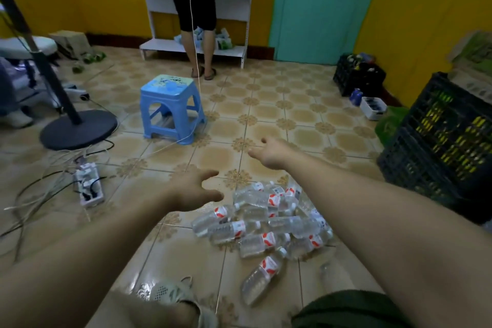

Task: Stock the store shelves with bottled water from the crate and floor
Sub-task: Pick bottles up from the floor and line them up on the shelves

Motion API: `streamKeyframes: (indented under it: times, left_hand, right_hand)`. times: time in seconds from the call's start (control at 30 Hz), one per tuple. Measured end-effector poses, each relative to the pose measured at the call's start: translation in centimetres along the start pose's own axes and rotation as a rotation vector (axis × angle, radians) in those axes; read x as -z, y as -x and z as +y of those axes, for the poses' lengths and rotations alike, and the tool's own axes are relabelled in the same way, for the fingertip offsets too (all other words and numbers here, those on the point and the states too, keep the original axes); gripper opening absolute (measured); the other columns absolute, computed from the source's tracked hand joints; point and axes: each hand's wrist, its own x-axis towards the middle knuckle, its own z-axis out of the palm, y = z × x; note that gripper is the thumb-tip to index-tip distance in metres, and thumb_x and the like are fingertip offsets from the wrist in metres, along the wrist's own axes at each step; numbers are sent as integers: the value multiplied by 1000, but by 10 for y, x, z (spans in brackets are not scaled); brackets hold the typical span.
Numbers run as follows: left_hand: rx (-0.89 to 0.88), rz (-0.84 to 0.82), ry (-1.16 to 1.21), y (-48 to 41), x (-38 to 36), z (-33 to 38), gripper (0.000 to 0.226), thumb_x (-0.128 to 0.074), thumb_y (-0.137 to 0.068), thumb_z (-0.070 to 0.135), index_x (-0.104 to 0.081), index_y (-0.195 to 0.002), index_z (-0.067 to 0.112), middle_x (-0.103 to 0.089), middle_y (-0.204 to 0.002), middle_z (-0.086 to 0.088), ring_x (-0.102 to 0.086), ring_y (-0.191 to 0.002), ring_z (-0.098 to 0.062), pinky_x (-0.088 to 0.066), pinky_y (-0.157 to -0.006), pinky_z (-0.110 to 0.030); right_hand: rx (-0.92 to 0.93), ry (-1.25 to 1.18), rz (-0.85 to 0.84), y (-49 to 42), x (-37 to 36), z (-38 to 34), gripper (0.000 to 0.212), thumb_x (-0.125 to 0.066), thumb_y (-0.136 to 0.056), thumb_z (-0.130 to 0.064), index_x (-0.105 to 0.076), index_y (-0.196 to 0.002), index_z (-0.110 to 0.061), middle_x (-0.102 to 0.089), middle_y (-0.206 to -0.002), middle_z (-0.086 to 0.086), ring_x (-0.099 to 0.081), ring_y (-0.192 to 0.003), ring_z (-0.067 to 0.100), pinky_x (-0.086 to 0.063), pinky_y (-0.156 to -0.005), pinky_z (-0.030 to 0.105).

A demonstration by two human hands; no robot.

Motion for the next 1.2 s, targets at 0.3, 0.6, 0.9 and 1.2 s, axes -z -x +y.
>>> streamKeyframes:
  times: [0.3, 0.6, 0.9, 1.2]
  left_hand:
    - [202, -184, 25, -112, -44, -101, 75, -65, -85, 43, -29, -150, 27, -32, -155, -2, -36, -138, -22, -31, -112, -36]
    - [343, -321, -24, -266, -144, -190, 79, -67, -85, 40, -29, -150, 19, -33, -155, -5, -35, -138, -23, -30, -109, -30]
    - [393, -363, 56, -365, -250, -252, 75, -70, -84, 34, -32, -147, 16, -49, -140, -13, -51, -121, -31, -40, -98, -32]
    - [408, -237, 278, -361, -237, -238, 63, -79, -77, 21, -50, -132, 14, -60, -121, -5, -51, -94, -19, -36, -79, -25]
  right_hand:
    - [-174, -157, -239, -116, -110, 45, 74, -50, -97, -49, -20, -154, -12, -29, -157, 11, -42, -133, 32, -38, -96, 33]
    - [-371, -347, -393, -249, -244, 104, 57, -48, -94, -51, -45, -135, -11, -54, -111, 5, -52, -98, 23, -39, -77, 31]
    - [-511, -484, -397, -326, -340, 138, 62, -53, -97, -37, -33, -148, -9, -41, -148, 13, -45, -130, 31, -38, -89, 31]
    - [-653, -776, -274, -317, -343, 137, 81, -64, -91, -36, -11, -151, -22, -40, -147, 8, -47, -125, 31, -37, -87, 34]
